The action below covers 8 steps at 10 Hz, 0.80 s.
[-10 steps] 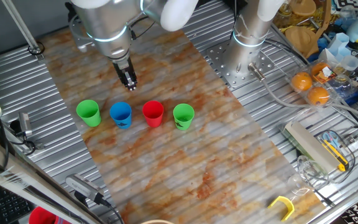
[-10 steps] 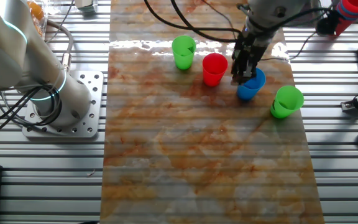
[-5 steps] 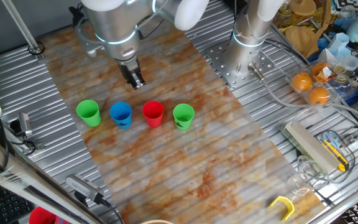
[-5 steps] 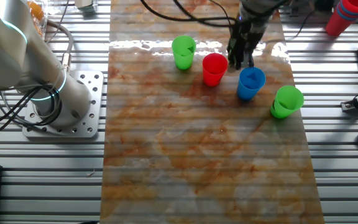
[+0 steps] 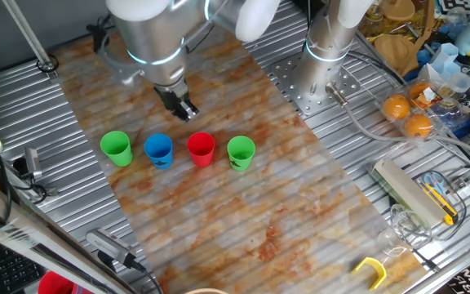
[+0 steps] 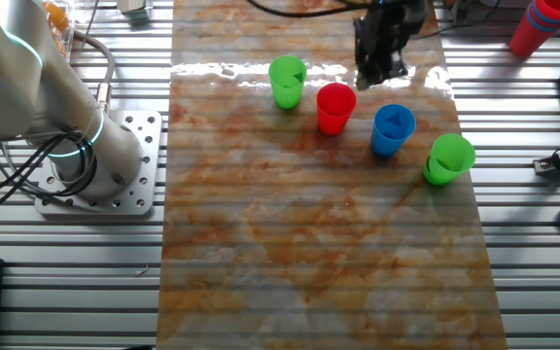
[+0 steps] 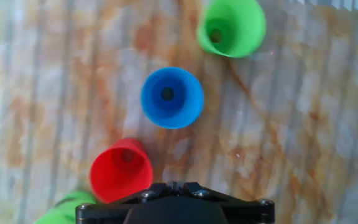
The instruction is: Stack the cups
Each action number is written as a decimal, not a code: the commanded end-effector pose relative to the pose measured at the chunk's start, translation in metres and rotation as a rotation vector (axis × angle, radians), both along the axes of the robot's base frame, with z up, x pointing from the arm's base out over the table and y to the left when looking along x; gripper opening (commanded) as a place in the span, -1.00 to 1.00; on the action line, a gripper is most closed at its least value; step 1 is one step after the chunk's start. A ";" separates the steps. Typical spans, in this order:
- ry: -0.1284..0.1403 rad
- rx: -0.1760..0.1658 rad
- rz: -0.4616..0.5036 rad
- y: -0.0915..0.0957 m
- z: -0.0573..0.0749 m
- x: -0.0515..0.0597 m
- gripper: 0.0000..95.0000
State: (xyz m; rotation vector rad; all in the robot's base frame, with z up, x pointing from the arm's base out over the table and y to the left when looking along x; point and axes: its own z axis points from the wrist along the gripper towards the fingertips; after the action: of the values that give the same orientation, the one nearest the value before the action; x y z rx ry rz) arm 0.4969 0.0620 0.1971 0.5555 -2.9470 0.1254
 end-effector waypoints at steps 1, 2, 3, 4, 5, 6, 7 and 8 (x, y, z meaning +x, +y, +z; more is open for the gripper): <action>0.070 0.002 0.166 0.022 0.007 0.013 -1.00; 0.071 0.021 0.189 0.024 0.008 0.014 -1.00; 0.072 0.019 0.201 0.024 0.008 0.014 -1.00; 0.060 0.015 0.185 0.023 0.008 0.014 -1.00; 0.064 0.001 0.182 0.022 0.008 0.014 -1.00; 0.072 -0.004 0.198 0.022 0.008 0.014 -1.00; 0.072 -0.006 0.201 0.022 0.008 0.014 -1.00; 0.066 -0.007 0.198 0.021 0.008 0.013 -1.00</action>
State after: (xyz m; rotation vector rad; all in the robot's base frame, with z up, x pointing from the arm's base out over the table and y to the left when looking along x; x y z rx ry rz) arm 0.5101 0.0830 0.2044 0.8333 -2.8141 0.1461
